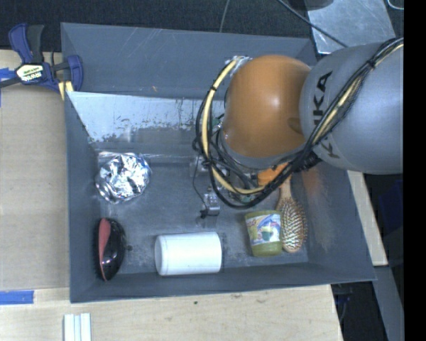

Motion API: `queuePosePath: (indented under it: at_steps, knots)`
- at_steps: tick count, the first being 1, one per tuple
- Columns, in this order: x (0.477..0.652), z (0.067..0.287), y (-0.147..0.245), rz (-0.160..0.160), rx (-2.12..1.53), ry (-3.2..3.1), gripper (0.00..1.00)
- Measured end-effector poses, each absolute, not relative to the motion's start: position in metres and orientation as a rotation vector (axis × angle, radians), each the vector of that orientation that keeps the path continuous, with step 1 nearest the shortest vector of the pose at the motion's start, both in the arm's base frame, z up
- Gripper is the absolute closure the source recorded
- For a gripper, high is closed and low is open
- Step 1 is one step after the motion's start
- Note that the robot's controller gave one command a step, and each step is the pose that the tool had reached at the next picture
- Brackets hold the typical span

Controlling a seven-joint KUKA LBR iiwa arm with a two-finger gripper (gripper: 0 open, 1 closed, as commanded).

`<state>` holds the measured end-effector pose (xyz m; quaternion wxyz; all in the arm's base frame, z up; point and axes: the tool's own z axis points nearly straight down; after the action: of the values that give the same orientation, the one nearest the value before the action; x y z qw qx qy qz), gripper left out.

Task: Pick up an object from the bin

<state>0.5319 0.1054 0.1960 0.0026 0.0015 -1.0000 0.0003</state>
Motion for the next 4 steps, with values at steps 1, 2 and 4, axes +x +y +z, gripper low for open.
queuePosePath:
  at_steps: [1,2,4]
  knots:
    - [0.585,0.140,0.014,0.006,0.075,-3.138,0.00]
    - [0.562,0.151,-0.063,0.012,0.110,-3.138,0.00]
    - [0.599,0.138,-0.090,0.011,0.046,-3.144,1.00]
